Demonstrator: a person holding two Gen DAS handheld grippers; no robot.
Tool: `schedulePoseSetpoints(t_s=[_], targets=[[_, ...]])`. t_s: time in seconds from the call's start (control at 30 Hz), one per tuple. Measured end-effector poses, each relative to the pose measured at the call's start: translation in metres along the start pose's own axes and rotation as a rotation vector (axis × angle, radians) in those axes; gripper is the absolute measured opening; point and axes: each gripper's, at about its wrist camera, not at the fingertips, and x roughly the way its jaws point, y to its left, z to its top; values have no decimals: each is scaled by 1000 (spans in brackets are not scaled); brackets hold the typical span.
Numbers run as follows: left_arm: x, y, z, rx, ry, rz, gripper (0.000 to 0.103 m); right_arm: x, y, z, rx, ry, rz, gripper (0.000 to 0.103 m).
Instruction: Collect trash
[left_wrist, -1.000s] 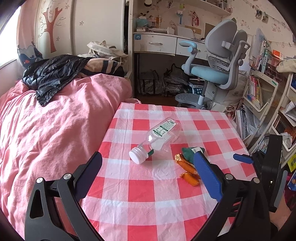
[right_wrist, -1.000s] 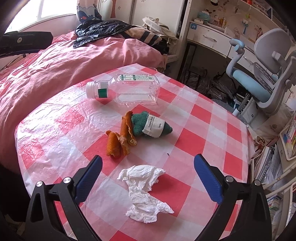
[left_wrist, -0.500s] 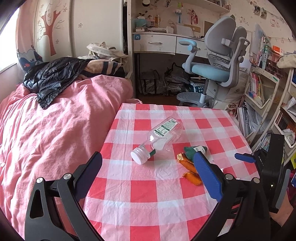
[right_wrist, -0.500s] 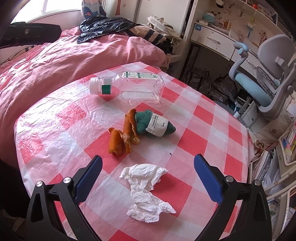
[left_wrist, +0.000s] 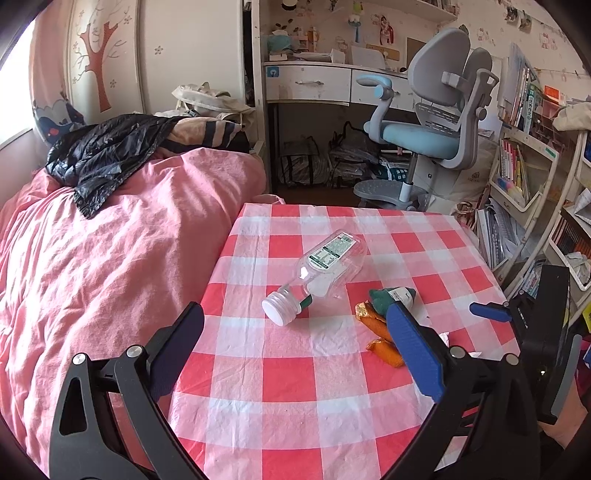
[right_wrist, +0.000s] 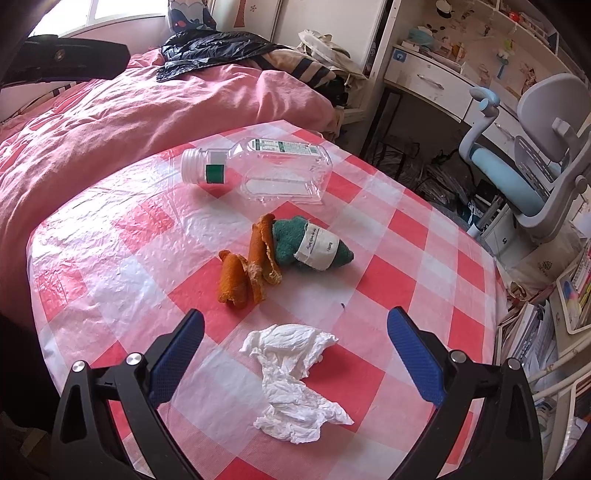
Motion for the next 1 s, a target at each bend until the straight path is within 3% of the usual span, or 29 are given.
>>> schedulePoseSetpoints(t_s=[1.0], targets=[[4, 0, -2, 2, 17, 14, 96, 1, 4, 0, -20, 5, -3, 95]])
